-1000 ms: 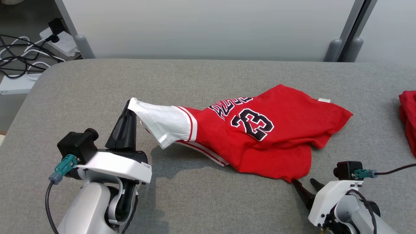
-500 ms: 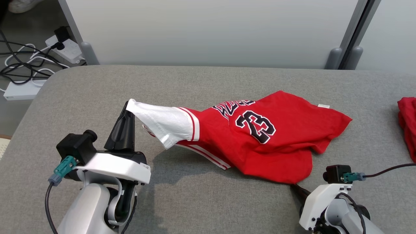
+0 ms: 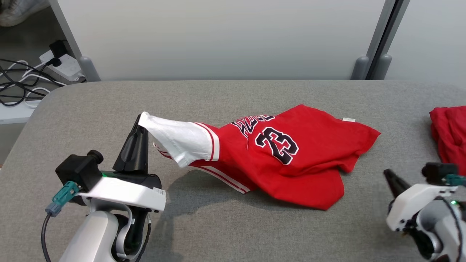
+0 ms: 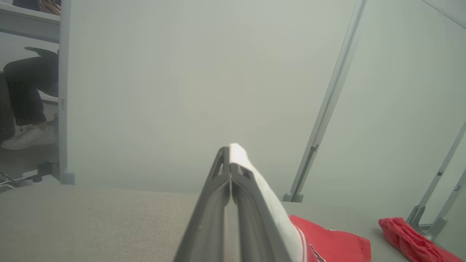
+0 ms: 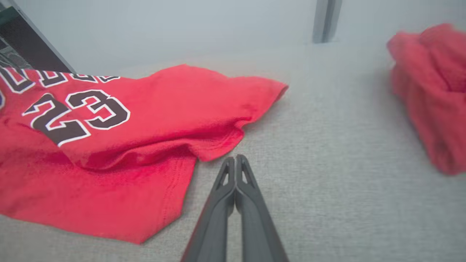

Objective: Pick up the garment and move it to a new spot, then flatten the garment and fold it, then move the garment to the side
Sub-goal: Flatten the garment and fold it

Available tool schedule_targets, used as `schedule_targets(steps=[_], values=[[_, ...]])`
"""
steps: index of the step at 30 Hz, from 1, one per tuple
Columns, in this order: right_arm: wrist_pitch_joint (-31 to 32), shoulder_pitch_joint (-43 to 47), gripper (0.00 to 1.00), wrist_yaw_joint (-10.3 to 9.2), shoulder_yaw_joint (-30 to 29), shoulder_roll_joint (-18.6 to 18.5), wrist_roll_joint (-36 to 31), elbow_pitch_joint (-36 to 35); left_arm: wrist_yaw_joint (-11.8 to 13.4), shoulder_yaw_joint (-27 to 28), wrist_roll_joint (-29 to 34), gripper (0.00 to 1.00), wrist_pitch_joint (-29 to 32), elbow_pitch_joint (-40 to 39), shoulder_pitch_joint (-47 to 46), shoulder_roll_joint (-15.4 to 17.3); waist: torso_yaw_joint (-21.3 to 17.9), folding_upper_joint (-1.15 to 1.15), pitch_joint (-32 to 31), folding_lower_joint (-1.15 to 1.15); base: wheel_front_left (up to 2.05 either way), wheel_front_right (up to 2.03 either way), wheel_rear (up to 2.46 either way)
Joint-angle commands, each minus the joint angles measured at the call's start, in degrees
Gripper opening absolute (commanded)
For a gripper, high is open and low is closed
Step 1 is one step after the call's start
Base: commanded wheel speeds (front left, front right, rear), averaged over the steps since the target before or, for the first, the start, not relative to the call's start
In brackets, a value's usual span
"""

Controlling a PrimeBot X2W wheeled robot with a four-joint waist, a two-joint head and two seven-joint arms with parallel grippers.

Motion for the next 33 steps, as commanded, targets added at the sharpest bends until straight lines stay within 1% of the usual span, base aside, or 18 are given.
schedule_targets(steps=[1, 4, 7, 8, 9, 13, 16, 22, 28, 29, 30, 31, 32, 33], values=[[-1.2, -0.8, 0.00, 0.00, -0.3, -1.8, -1.5, -2.3, -0.4, 1.9, -0.7, 0.00, 0.1, -2.4, -0.8, 1.0, -0.2, 0.00, -0.1, 0.00, 0.00, 0.00, 0.00], [0.1, 0.9, 0.00, 0.00, -3.1, -3.5, -4.3, -6.4, -0.6, 1.1, -1.5, 0.00, 1.9, -5.3, 0.5, 1.1, -0.8, 0.00, 0.1, 0.00, 0.00, 0.00, 0.00], [4.0, 4.8, 0.00, 0.00, -4.2, -2.2, -3.9, -10.6, -0.1, 0.6, -1.4, 0.00, 3.0, -6.9, 2.1, 1.7, -0.7, 0.00, 0.7, 0.00, 0.00, 0.00, 0.00], [4.6, 6.1, 0.42, 0.00, -4.3, -1.7, -3.7, -12.0, 0.2, 0.6, -1.1, 0.00, 3.1, -6.8, 2.5, 2.0, -0.5, 0.00, 1.0, 0.00, 0.00, 0.00, 0.00], [4.9, 7.4, 1.00, 0.00, -4.6, -0.9, -3.2, -13.1, 0.4, 0.4, -0.5, 0.00, 3.0, -6.6, 2.7, 2.3, -0.3, 0.00, 1.2, 0.00, 0.00, 0.00, 0.00], [5.6, 10.9, 1.00, 0.00, -4.4, 1.7, -2.0, -15.0, 0.9, 0.0, 0.3, 0.00, 2.1, -5.9, 3.0, 2.0, 1.0, 0.00, 1.6, 0.00, 0.00, 0.00, 0.00], [5.3, 11.5, 1.00, 0.00, -4.5, 3.0, -1.9, -14.4, 1.0, -0.3, 0.9, 0.00, 1.6, -5.4, 2.9, 2.0, 2.0, 0.00, 1.6, 0.00, 0.00, 0.00, 0.00], [5.6, 9.6, 1.00, 0.00, -5.3, 5.4, -1.1, -8.5, 1.4, 0.4, 1.4, 0.00, 1.0, -5.2, 2.4, 2.8, 3.8, 0.00, 1.8, 0.00, 0.00, 0.00, 0.00], [4.2, 4.2, 1.00, 0.00, -3.2, 7.7, 2.0, -1.6, 1.9, 0.6, 2.3, 0.00, 1.0, -5.5, 1.4, 3.7, 4.5, 0.00, 2.9, 0.00, 0.00, 0.00, 0.00], [3.9, 3.2, 0.96, 0.00, -2.9, 7.9, 2.7, -0.4, 1.9, 0.5, 2.3, 0.00, 1.1, -5.5, 1.2, 3.8, 4.6, 0.00, 3.1, 0.00, 0.00, 0.00, 0.00], [3.8, 2.3, 0.56, 0.00, -2.1, 8.1, 3.3, 0.7, 1.8, 0.4, 2.4, 0.00, 1.1, -5.5, 0.9, 3.8, 4.7, 0.00, 3.2, 0.00, 0.00, 0.00, 0.00], [3.8, 2.3, 0.56, 0.00, -2.1, 8.1, 3.3, 0.7, 1.8, 0.4, 2.4, 0.00, 1.1, -5.5, 0.9, 3.8, 4.7, 0.00, 3.2, 0.00, 0.00, 0.00, 0.00], [3.5, 1.4, 0.33, 0.00, -1.3, 8.3, 4.0, 1.6, 1.7, 0.3, 2.4, 0.00, 1.2, -5.5, 0.7, 3.8, 4.8, 0.00, 3.4, 0.00, 0.00, 0.00, 0.00], [3.2, 0.5, 0.00, 0.00, -0.6, 8.3, 4.8, 2.4, 1.7, 0.2, 2.4, 0.00, 1.3, -5.5, 0.5, 3.8, 4.9, 0.00, 3.5, 0.00, 0.00, 0.00, 0.00]])
